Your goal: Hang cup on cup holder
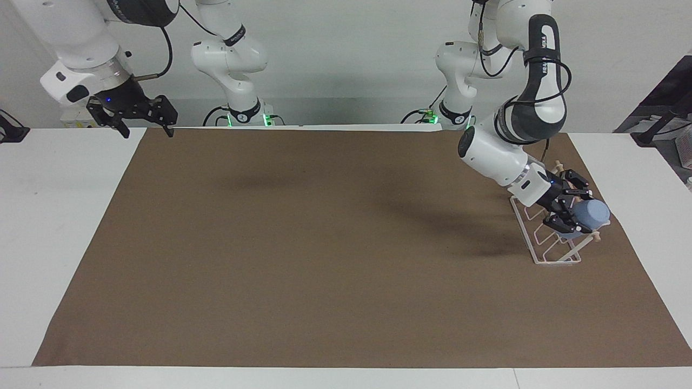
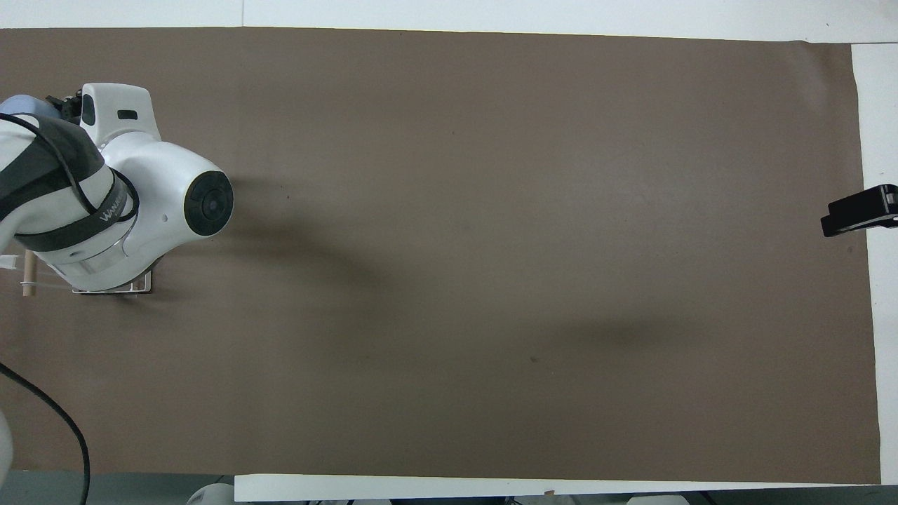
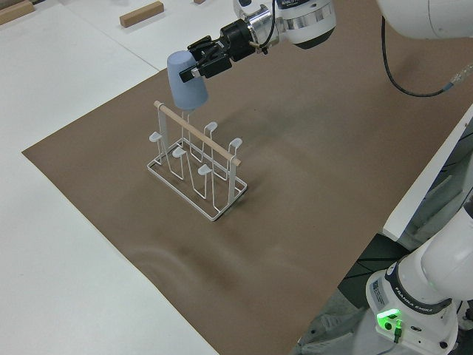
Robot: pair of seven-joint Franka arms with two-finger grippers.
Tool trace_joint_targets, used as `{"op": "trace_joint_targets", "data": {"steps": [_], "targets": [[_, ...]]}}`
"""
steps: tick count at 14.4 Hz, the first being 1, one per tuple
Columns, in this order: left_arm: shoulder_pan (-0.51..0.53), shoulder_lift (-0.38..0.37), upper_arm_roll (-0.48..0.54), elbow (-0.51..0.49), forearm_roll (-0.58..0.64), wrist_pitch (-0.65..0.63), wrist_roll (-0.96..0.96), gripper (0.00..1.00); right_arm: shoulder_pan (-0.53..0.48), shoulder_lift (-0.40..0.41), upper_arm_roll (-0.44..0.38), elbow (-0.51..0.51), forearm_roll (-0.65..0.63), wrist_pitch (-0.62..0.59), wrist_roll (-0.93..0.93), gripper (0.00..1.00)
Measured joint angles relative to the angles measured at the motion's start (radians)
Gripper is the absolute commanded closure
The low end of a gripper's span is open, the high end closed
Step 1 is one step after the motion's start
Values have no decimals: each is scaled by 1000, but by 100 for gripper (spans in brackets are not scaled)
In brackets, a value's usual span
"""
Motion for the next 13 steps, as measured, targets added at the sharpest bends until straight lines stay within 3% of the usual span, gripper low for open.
{"op": "trace_joint_targets", "data": {"steps": [8,13], "targets": [[27,-4,0,-58,0,33,-6,72,-12,0,-12,-6,-6,0,0,0],[50,-6,0,-67,1,96,-7,63,-12,0,-10,-8,-6,0,0,0]]}}
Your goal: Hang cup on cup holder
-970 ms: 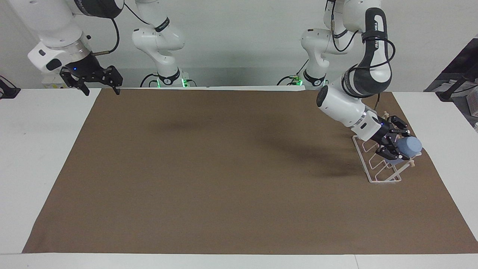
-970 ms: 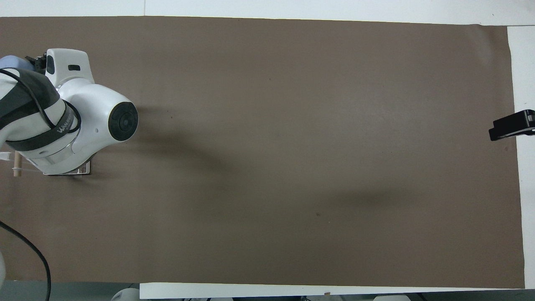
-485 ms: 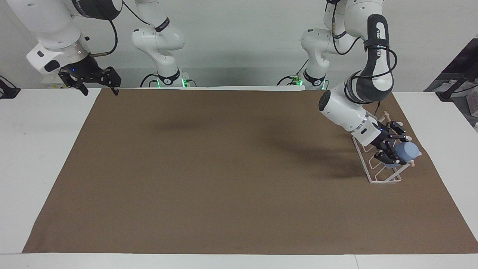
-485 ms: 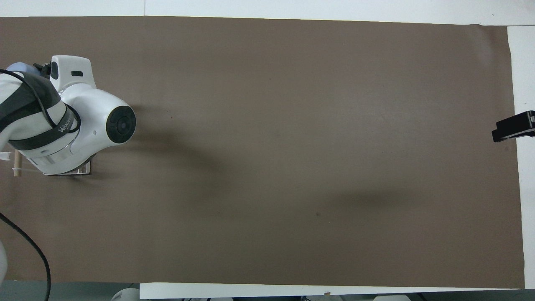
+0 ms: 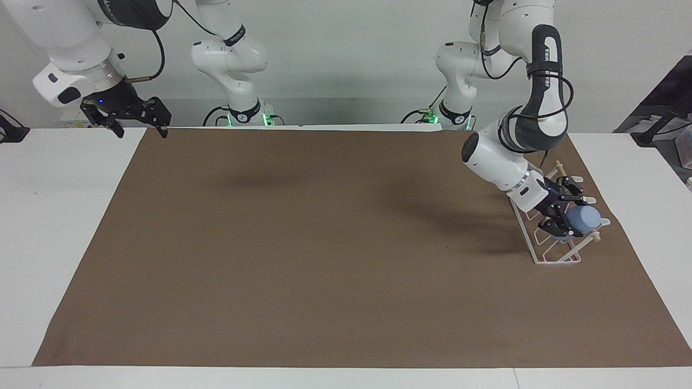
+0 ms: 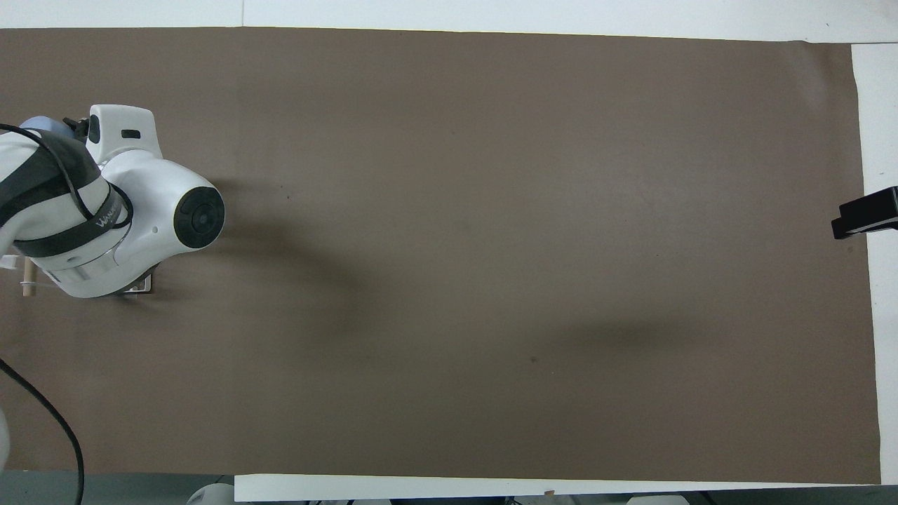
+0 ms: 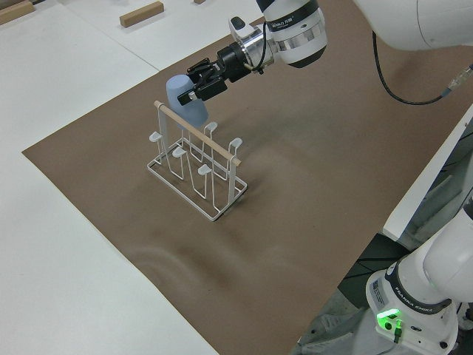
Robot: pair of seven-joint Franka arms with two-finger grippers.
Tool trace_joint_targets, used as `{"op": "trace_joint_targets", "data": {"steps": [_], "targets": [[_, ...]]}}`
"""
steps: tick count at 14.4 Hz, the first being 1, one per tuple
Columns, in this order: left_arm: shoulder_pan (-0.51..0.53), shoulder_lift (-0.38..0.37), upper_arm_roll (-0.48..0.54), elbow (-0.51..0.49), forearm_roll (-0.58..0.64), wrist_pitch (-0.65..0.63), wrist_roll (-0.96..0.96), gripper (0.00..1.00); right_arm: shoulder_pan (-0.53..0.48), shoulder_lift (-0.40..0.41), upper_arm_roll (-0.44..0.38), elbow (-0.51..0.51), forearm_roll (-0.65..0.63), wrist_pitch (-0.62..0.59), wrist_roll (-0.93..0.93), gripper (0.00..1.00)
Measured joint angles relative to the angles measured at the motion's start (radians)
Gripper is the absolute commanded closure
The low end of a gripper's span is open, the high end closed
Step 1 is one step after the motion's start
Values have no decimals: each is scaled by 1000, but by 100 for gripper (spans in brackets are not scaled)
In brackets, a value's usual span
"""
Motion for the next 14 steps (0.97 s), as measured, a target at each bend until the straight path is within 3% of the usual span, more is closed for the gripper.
{"op": "trace_joint_targets", "data": {"steps": [2,3,5,14], "targets": [[11,0,0,-1,0,28,0,61,0,0,0,0,0,0,0,0],[13,0,0,-2,0,33,0,52,0,0,0,0,0,0,0,0],[14,0,-1,-3,0,35,0,0,0,0,0,0,0,0,0,0],[14,-9,-8,7,-48,35,3,0,0,0,0,-1,0,0,0,0]]}}
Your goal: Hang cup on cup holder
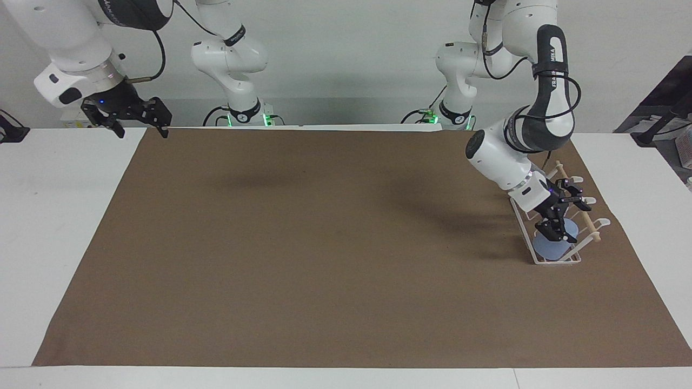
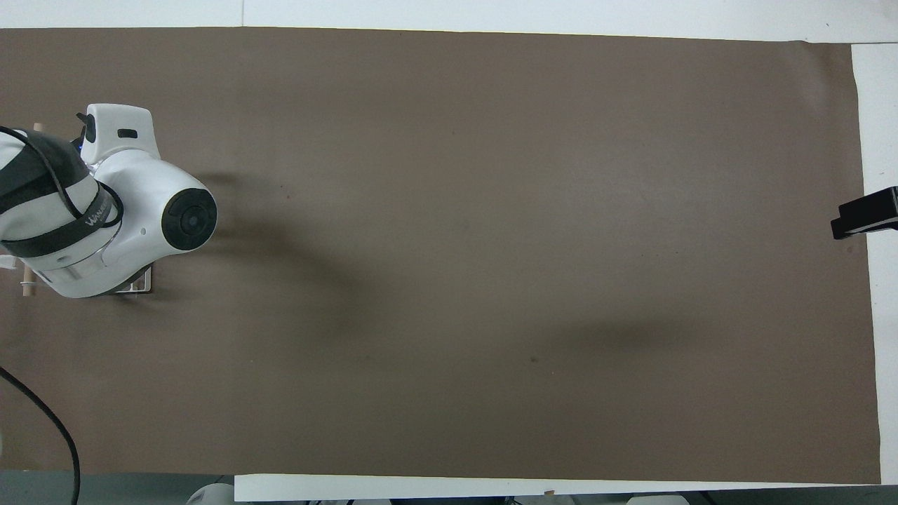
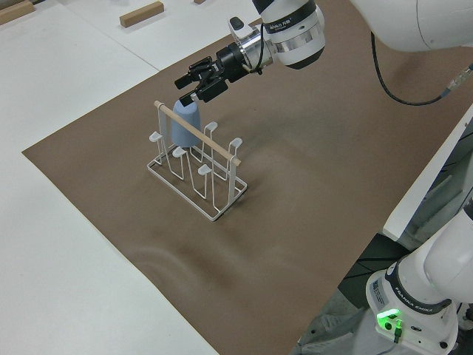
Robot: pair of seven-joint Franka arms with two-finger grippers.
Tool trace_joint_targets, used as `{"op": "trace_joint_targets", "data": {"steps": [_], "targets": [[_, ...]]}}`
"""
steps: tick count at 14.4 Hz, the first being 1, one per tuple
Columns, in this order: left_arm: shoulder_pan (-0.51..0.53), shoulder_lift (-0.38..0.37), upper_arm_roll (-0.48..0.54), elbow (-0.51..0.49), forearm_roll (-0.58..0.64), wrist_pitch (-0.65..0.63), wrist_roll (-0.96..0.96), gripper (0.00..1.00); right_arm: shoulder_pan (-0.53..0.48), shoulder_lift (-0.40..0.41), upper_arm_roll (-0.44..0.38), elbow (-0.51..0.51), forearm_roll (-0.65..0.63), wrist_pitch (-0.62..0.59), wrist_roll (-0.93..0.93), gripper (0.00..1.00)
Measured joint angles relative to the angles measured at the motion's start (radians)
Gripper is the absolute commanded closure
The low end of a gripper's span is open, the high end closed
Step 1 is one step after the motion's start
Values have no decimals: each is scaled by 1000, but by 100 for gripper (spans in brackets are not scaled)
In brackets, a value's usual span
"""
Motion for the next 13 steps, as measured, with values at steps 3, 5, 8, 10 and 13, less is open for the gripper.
{"op": "trace_joint_targets", "data": {"steps": [3,5,8,10,13], "targets": [[0,-12,-6,67,-172,0,108,0,0,0,0,0,0,0,0,0],[0,-21,-5,128,-290,-2,203,0,0,0,0,0,0,0,0,0],[1,-33,-4,220,-506,-19,354,0,0,0,0,0,0,0,0,0],[5,-52,0,291,-693,-79,511,0,0,0,0,0,0,0,0,0],[16,-89,12,370,-909,-228,806,0,0,0,0,0,0,0,0,0]]}}
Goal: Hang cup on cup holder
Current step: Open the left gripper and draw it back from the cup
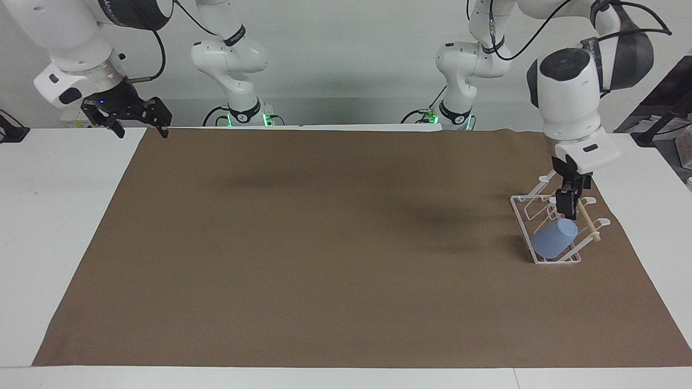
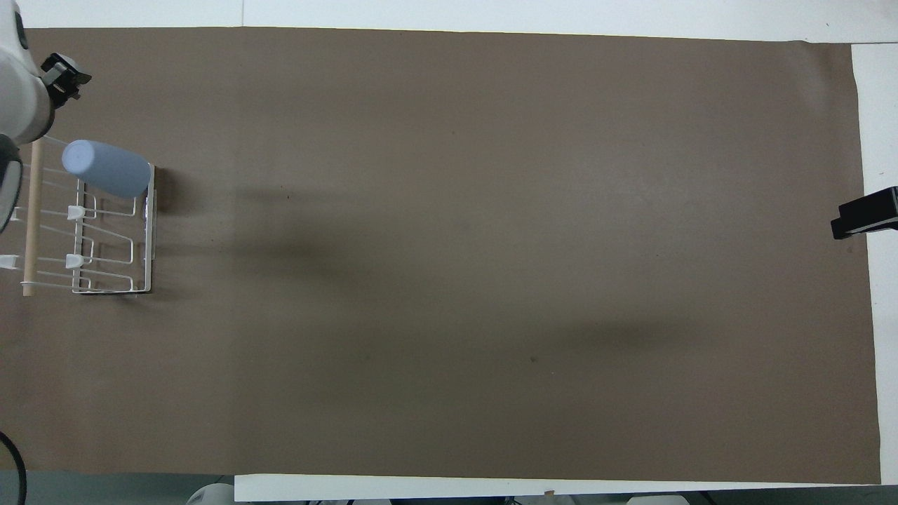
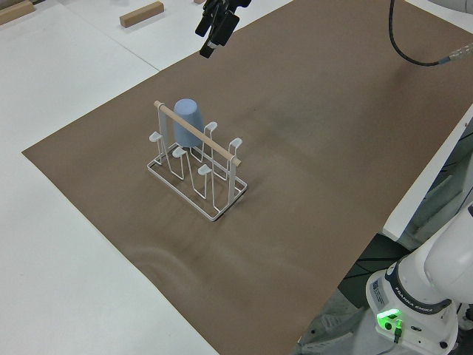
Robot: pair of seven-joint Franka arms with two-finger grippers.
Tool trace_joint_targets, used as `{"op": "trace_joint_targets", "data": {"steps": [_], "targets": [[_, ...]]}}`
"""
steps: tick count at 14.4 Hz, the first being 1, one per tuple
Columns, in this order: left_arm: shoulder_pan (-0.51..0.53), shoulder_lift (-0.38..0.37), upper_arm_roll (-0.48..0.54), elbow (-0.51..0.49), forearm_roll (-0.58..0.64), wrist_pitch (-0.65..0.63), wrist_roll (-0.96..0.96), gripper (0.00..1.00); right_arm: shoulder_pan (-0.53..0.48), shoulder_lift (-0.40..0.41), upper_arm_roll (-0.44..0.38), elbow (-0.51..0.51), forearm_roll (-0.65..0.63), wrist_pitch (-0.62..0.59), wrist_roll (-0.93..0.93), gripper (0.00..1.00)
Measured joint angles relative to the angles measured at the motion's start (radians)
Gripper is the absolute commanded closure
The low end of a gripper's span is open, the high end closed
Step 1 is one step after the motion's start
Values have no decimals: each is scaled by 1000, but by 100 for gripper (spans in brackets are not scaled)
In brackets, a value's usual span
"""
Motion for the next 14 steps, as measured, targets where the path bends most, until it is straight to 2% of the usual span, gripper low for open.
{"op": "trace_joint_targets", "data": {"steps": [4,7,14], "targets": [[40,-8,3,19,-198,-119,369,0,0,0,0,0,0,0,0,0],[58,-10,4,20,-243,-212,633,0,0,0,0,0,0,0,0,0],[83,-62,4,36,-362,-268,947,0,0,0,0,0,0,0,0,0]]}}
